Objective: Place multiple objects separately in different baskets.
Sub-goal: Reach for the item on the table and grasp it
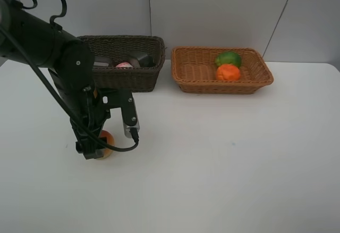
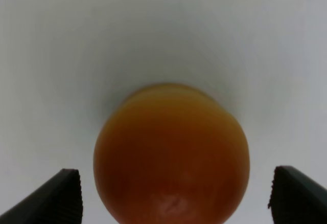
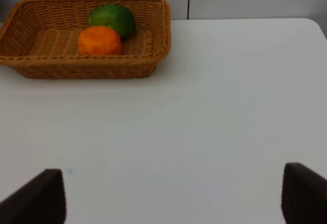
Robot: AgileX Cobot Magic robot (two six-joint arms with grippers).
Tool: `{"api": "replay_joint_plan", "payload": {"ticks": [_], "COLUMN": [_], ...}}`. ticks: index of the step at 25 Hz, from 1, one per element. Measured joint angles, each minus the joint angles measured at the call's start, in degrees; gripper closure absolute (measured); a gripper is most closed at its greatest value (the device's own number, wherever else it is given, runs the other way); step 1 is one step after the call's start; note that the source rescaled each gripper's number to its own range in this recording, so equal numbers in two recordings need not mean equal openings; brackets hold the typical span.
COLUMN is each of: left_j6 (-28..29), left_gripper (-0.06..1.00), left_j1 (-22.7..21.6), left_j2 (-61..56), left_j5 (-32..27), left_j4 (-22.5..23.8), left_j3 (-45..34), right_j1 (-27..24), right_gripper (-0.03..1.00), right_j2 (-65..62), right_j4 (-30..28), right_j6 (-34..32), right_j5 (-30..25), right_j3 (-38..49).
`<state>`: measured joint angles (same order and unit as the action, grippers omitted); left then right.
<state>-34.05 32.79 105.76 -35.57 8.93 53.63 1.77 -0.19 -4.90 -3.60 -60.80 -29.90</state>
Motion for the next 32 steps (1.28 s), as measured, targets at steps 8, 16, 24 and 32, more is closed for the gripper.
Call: {"api": "replay_joint_plan", "payload": {"ticks": [8, 16, 24, 32], "left_j6": [0.00, 0.00, 0.00, 0.00], "left_gripper": [-0.01, -0.01, -0.01, -0.01], "left_j1": [0.00, 0.00, -0.32, -0.65], "left_j2": [1.70, 4.17, 4.81, 5.21], "left_j5": [1.02, 2.01, 2.61, 4.05], "left_j4": [0.16, 0.45, 1.41, 1.48], "left_j3": [0.00, 0.00, 0.00, 0.00], "right_j1": [0.00, 0.00, 0.00, 0.00], "right_gripper": [0.03, 0.03, 0.03, 0.03], "right_j2": [0.00, 0.00, 0.00, 0.00], "right_j4": [0.00, 0.00, 0.00, 0.00], "right_j6": [0.00, 0.00, 0.00, 0.00], "right_j5": [0.00, 0.00, 0.00, 0.00], "right_j3": [0.00, 0.00, 0.00, 0.00]}}
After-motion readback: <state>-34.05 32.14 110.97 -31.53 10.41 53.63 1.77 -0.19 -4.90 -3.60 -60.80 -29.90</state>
